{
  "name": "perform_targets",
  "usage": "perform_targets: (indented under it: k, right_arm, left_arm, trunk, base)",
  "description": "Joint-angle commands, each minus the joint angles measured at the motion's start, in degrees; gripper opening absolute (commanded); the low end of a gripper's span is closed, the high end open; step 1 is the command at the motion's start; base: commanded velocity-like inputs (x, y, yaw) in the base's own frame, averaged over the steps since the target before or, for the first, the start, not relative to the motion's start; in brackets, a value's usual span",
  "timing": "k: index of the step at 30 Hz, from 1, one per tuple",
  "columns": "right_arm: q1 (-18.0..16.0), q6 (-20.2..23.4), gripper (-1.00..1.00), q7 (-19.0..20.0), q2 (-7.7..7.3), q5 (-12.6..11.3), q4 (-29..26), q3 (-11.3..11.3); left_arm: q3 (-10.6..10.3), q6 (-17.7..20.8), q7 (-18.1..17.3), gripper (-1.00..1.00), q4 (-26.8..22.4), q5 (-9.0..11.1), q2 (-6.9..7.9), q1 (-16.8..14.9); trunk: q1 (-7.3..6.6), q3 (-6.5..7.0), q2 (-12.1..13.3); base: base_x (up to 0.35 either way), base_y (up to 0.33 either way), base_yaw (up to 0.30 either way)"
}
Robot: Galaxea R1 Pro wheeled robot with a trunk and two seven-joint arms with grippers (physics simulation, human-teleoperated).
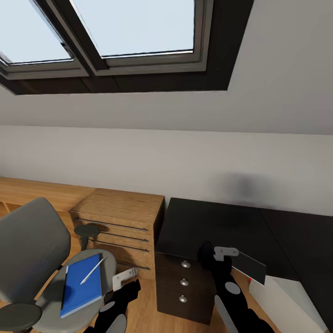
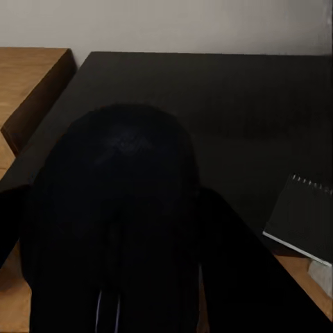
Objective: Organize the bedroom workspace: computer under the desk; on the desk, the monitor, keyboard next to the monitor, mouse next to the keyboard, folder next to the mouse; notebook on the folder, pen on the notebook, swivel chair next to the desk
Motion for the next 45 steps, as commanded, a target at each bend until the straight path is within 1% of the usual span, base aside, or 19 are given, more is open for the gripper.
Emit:
perform_targets:
  k: [1,4,6,7,8,10,12,14,15,16,19,20,22,23,24,29,33,37,45]
  right_arm:
    - [-0.1,0.1,-1.0,-0.5,-0.09,-0.6,-0.2,0.2]
    - [-0.1,0.1,-1.0,-0.7,-0.13,-0.6,0.1,-0.3]
    - [-0.1,0.2,-1.0,-0.7,-0.14,-0.7,0.2,-2.2]
    - [-0.1,0.4,-1.0,-0.6,-0.14,-0.8,0.3,-5.4]
    - [-0.2,0.5,-1.0,-0.6,-0.14,-0.8,0.3,-6.5]
    - [-0.5,0.8,-1.0,-0.6,-0.16,-0.9,1.4,-10.2]
    - [-1.9,0.8,-1.0,-0.6,-0.54,-0.9,3.3,-13.2]
    - [-4.7,1.2,-1.0,-0.6,-1.96,-0.9,5.7,-16.6]
    - [-5.1,1.3,-1.0,-0.6,-2.3,-0.9,6.0,-16.9]
    - [-6.0,2.5,-1.0,-0.6,-3.65,-1.0,6.5,-17.5]
    - [-6.8,6.7,-1.0,-0.4,-6.06,-2.6,6.8,-18.0]
    - [-6.9,7.9,-1.0,0.0,-6.58,-4.4,6.7,-18.1]
    - [-7.0,8.7,-1.0,0.5,-6.85,-6.2,6.2,-18.2]
    - [-7.0,9.3,-1.0,0.8,-6.95,-7.3,3.8,-18.1]
    - [-6.8,10.6,-1.0,1.0,-6.92,-8.6,-1.9,-18.0]
    - [-6.7,11.0,-1.0,1.1,-6.8,-8.9,-2.9,-17.9]
    - [-6.7,10.9,-1.0,1.1,-6.75,-8.8,-2.7,-17.8]
    - [-6.7,10.8,-1.0,1.2,-6.8,-8.9,-2.7,-17.9]
    - [-6.7,10.5,-1.0,1.5,-6.95,-8.8,-2.6,-18.0]
  left_arm:
    - [-0.2,0.2,0.4,1.0,-0.1,0.2,0.06,-0.1]
    - [-0.2,0.2,0.4,1.0,-0.2,0.2,0.05,-0.1]
    - [-0.2,0.2,0.4,1.0,-0.2,0.2,0.05,-0.1]
    - [-0.2,0.2,0.4,1.0,-0.2,0.2,0.05,-0.1]
    - [-0.2,0.2,0.4,1.0,-0.2,0.2,0.05,-0.1]
    - [-0.2,0.2,0.4,1.0,-0.2,0.2,0.05,-0.1]
    - [-0.2,0.2,0.4,1.0,-0.2,0.2,0.0,-0.1]
    - [-0.2,0.2,0.4,1.0,-0.2,0.2,-0.03,-0.1]
    - [-0.2,0.2,0.4,1.0,-0.2,0.2,-0.03,-0.1]
    - [-0.2,0.2,0.4,1.0,-0.2,0.2,-0.03,-0.1]
    - [-0.2,0.2,0.3,1.0,-0.2,0.2,-0.03,-0.1]
    - [-0.2,0.2,0.3,1.0,-0.2,0.1,-0.03,-0.1]
    - [-0.2,0.2,0.3,1.0,-0.2,0.1,-0.04,-0.1]
    - [-0.2,0.2,0.3,1.0,-0.2,0.1,0.01,-0.1]
    - [-0.1,0.1,0.2,1.0,-0.1,0.2,0.11,-0.1]
    - [-0.2,0.1,0.4,1.0,0.1,0.2,0.3,-0.1]
    - [-0.1,0.1,0.2,1.0,0.2,0.1,0.32,-0.1]
    - [-0.1,0.1,0.2,1.0,0.2,0.1,0.32,-0.1]
    - [-0.1,0.1,0.2,1.0,0.2,0.1,0.32,-0.1]
  trunk:
    - [0.02,-0.1,-0.1]
    - [0.02,-0.09,-0.1]
    - [0.02,-0.09,-0.1]
    - [0.02,-0.09,-0.1]
    - [0.02,-0.09,-0.1]
    - [0.02,-0.09,-0.1]
    - [0.02,-0.09,-0.1]
    - [0.02,-0.09,-0.1]
    - [0.02,-0.09,-0.1]
    - [0.02,-0.09,-0.1]
    - [0.02,-0.09,-0.1]
    - [0.02,-0.09,-0.1]
    - [0.02,-0.09,-0.1]
    - [0.02,-0.09,-0.1]
    - [0.02,-0.09,-0.1]
    - [0.02,-0.09,-0.1]
    - [0.02,-0.02,-0.1]
    - [0.02,0.11,-0.1]
    - [0.02,0.41,-0.1]
  base:
    - [0.0,0.0,-0.031]
    - [0.0,0.0,-0.013]
    - [0.0,0.0,-0.003]
    - [0.0,0.0,-0.001]
    - [0.0,0.0,-0.001]
    - [0.0,0.0,0.0]
    - [0.0,0.0,0.0]
    - [0.0,0.0,0.0]
    - [0.0,0.0,0.0]
    - [0.0,0.0,0.0]
    - [0.0,0.0,0.0]
    - [0.0,0.0,0.0]
    - [0.0,0.0,0.0]
    - [0.0,0.0,0.0]
    - [0.0,0.0,0.0]
    - [-0.052,0.0,0.0]
    - [-0.296,0.0,-0.078]
    - [-0.287,0.0,-0.218]
    - [-0.056,0.0,-0.264]
